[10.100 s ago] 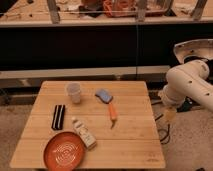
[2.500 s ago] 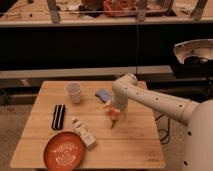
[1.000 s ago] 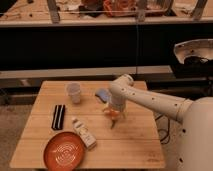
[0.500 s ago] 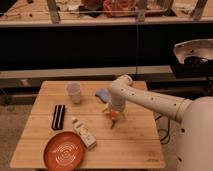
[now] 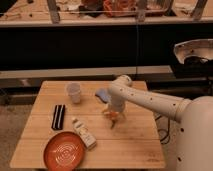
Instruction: Place the pepper in the ceramic cup
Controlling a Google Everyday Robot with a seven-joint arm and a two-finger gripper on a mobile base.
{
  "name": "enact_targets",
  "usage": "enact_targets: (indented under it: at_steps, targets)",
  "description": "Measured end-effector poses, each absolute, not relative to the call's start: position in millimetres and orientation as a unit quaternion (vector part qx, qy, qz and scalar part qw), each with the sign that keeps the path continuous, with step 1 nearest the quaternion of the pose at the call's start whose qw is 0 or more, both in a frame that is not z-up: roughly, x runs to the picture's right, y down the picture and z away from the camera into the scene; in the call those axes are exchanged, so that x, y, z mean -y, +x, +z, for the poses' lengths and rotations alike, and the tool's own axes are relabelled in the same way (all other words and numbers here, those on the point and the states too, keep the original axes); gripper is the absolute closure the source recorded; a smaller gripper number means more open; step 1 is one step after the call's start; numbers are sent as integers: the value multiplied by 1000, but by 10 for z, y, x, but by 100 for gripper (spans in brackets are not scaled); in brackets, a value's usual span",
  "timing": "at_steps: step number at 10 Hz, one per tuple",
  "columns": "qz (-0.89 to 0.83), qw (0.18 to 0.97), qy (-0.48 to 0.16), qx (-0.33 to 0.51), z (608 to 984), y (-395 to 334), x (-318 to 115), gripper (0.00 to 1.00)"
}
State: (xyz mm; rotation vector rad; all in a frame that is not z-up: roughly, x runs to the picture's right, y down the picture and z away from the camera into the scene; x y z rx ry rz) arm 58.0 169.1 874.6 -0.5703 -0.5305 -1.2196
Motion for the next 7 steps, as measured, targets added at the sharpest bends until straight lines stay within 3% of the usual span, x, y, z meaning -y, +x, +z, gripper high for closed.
enact_targets:
  at_steps: [7]
  targets:
    - [-565,742,-264,246,8734,570,-1746,20]
